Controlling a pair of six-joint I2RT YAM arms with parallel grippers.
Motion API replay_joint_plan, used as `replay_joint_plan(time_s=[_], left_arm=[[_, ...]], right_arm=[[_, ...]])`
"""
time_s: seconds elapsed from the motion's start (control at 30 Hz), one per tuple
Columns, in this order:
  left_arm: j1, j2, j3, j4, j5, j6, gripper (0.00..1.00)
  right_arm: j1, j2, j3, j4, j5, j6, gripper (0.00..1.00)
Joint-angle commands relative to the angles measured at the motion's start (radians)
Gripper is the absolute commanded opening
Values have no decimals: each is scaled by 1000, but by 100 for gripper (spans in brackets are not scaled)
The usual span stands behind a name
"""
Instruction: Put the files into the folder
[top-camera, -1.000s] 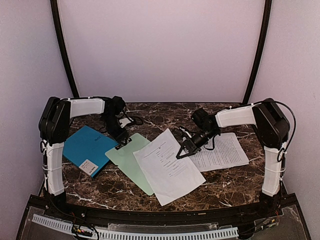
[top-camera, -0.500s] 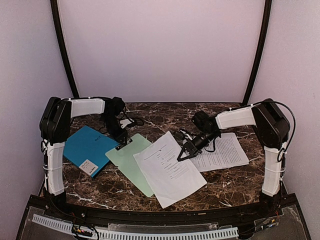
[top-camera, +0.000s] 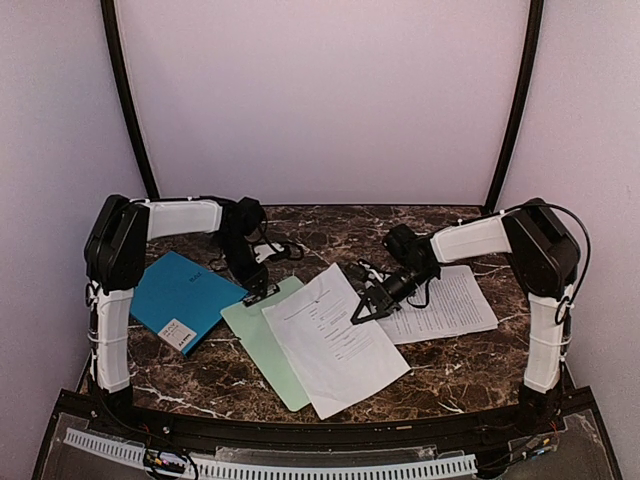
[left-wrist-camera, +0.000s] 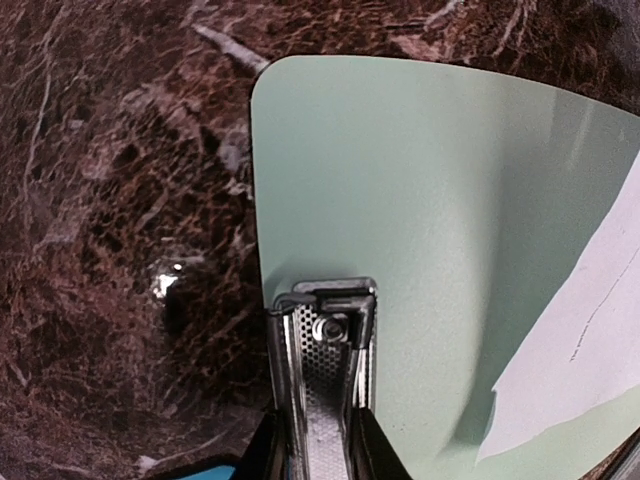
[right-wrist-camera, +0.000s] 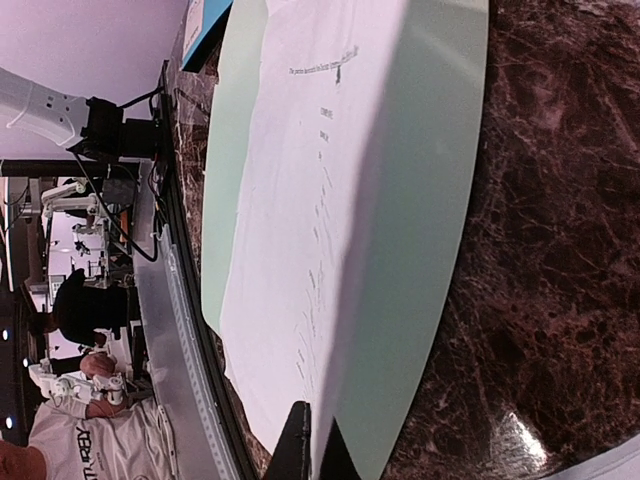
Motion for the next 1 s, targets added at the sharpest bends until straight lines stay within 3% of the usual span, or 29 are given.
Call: replay_joint_plan(time_s=[0.0, 0.43, 0.97], left_arm=[[-33, -33, -26, -17, 49, -16, 10], [-61, -49, -101, 93, 96, -76, 1], [-61, -49, -97, 90, 134, -61, 1]], right_arm=[[25, 16, -3, 48, -43, 51, 0], [47, 93, -82, 177, -126, 170, 0], [51, 167, 17, 85, -140, 135, 0]])
